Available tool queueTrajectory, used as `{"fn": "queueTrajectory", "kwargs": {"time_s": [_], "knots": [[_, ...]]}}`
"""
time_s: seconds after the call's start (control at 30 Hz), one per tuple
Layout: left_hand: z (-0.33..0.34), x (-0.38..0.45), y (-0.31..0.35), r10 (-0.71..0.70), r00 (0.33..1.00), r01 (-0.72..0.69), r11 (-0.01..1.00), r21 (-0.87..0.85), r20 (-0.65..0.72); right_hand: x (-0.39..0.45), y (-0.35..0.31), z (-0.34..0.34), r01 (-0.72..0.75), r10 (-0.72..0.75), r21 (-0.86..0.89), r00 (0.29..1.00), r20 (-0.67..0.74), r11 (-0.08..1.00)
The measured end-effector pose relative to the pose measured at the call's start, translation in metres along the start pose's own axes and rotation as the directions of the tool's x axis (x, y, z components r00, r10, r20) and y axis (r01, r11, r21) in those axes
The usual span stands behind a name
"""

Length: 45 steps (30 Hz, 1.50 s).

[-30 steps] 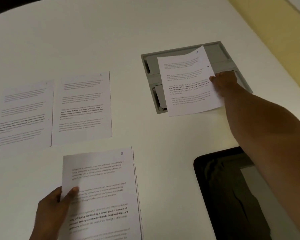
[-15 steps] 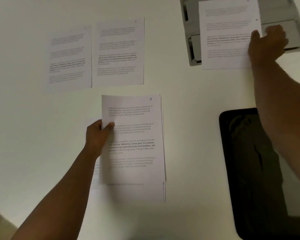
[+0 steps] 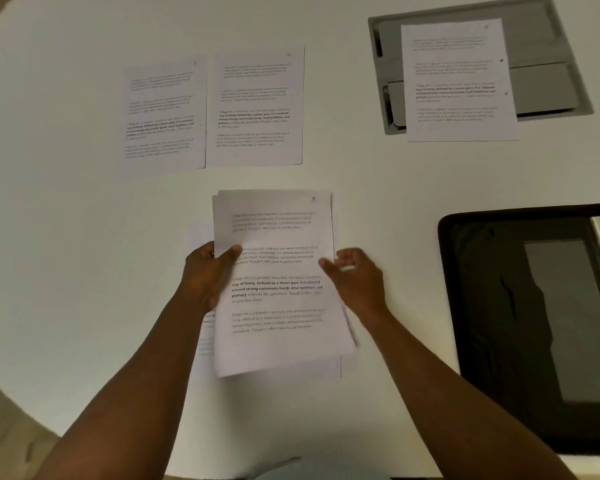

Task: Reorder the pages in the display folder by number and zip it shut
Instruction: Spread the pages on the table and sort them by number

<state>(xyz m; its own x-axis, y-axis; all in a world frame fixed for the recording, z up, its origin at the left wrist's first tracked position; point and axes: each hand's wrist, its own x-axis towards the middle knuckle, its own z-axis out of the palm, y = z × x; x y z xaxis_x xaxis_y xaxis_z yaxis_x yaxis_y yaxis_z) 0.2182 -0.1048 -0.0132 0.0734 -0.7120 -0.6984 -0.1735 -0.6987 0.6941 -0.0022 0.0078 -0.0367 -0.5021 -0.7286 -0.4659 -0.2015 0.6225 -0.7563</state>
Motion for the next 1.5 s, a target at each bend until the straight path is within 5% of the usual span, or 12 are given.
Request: {"fn": "queueTrajectory", "kwargs": {"time_s": [0.13,0.4,0.63,0.9,1.0,1.37,1.5], "knots": [[-0.006,-0.009,-0.010,0.000,1.000,0.000,0.999,-0.054,0.003,-0.012,0.004,-0.003,-0.150,0.147,0.068,0.988,0.048,0.986],[-0.018,-0.020,-0.034,-0.032,0.981,0.029,0.999,0.018,0.190,-0.036,0.009,0.009,-0.088,0.090,-0.026,0.992,0.091,0.996],[-0.053,-0.025,-0.053,-0.021,0.999,0.023,0.999,-0.039,0.046,-0.042,0.031,-0.006,-0.181,0.181,-0.020,0.984,-0.002,0.983],[-0.074,-0.018,-0.051,0.098,0.994,-0.087,0.975,0.204,-0.045,-0.033,0.047,-0.069,-0.149,0.159,0.062,0.959,-0.233,0.987],[-0.075,-0.017,-0.049,0.104,0.994,-0.098,0.971,0.217,-0.018,-0.035,0.047,-0.079,-0.156,0.184,0.160,0.967,-0.176,0.975],[-0.052,-0.034,-0.057,0.139,0.985,-0.158,0.968,0.193,0.107,-0.061,0.019,0.017,-0.146,0.153,-0.061,0.981,0.120,0.987],[-0.068,-0.030,-0.061,0.156,0.987,-0.157,0.947,0.282,0.026,-0.070,0.017,0.027,-0.166,0.163,0.046,0.985,0.059,0.985]]}}
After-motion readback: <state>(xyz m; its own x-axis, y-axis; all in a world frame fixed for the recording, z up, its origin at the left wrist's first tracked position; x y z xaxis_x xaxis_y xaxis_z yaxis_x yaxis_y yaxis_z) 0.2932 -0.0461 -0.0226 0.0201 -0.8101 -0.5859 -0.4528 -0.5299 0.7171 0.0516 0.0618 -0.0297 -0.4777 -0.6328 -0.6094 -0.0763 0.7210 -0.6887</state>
